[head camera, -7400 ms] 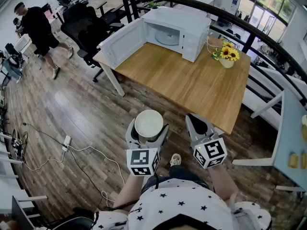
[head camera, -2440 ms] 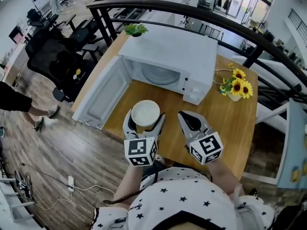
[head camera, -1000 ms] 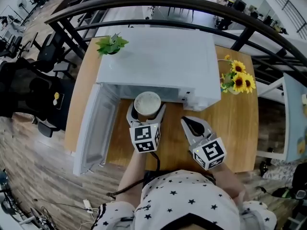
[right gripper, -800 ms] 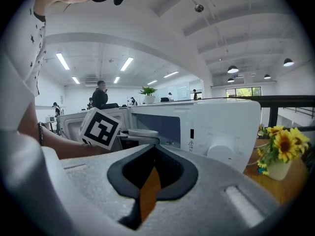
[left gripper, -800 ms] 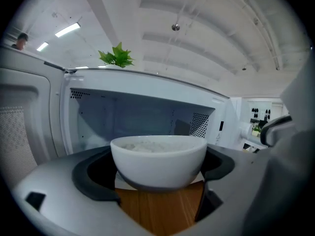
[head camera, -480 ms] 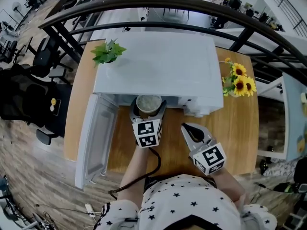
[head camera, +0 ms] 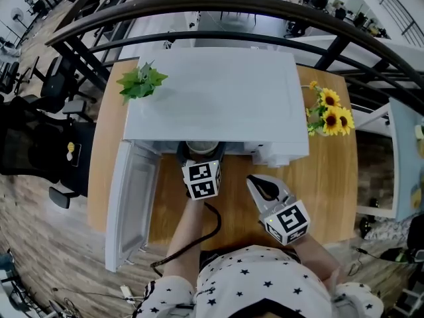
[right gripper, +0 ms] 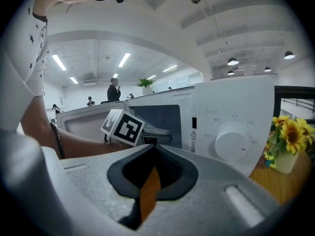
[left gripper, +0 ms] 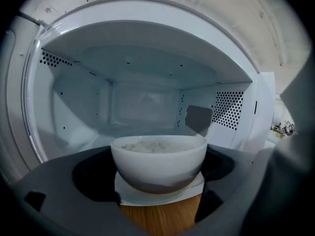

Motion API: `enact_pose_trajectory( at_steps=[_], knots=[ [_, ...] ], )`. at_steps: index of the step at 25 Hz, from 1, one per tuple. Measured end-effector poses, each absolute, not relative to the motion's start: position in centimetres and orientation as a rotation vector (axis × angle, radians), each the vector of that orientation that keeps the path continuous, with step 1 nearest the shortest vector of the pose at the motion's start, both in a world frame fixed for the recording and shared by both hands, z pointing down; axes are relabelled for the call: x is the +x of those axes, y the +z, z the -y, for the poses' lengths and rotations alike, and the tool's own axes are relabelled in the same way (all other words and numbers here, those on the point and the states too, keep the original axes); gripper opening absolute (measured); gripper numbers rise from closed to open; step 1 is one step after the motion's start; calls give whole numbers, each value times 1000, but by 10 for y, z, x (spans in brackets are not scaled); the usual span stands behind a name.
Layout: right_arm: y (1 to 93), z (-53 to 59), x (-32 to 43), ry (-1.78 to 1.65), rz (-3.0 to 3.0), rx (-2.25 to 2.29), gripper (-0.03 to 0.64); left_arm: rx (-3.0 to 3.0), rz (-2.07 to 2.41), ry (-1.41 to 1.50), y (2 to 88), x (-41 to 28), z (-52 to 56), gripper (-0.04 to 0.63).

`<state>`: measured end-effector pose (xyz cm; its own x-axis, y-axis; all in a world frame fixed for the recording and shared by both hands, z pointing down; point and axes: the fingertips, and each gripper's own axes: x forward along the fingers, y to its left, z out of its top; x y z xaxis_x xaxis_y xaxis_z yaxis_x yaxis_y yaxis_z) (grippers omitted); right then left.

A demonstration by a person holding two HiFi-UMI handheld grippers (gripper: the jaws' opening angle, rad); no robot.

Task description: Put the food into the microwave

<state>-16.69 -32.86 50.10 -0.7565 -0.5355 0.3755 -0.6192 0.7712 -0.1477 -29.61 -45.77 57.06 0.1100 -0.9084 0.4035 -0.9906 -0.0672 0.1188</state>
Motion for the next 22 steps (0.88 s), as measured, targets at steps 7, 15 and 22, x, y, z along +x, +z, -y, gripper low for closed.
enact_pose_trajectory(
  at_steps=[7,15,22],
  knots=[
    [508,335,-166,409,2641,908,6,2022,1848,349,581,-297,471,503],
    [509,336,-168,421,2641,901,6,1997,1868,426,589,-301,479,503],
    [510,334,-171,425,2646,890,6,1935,1927,472,591,-311,484,503]
  ],
)
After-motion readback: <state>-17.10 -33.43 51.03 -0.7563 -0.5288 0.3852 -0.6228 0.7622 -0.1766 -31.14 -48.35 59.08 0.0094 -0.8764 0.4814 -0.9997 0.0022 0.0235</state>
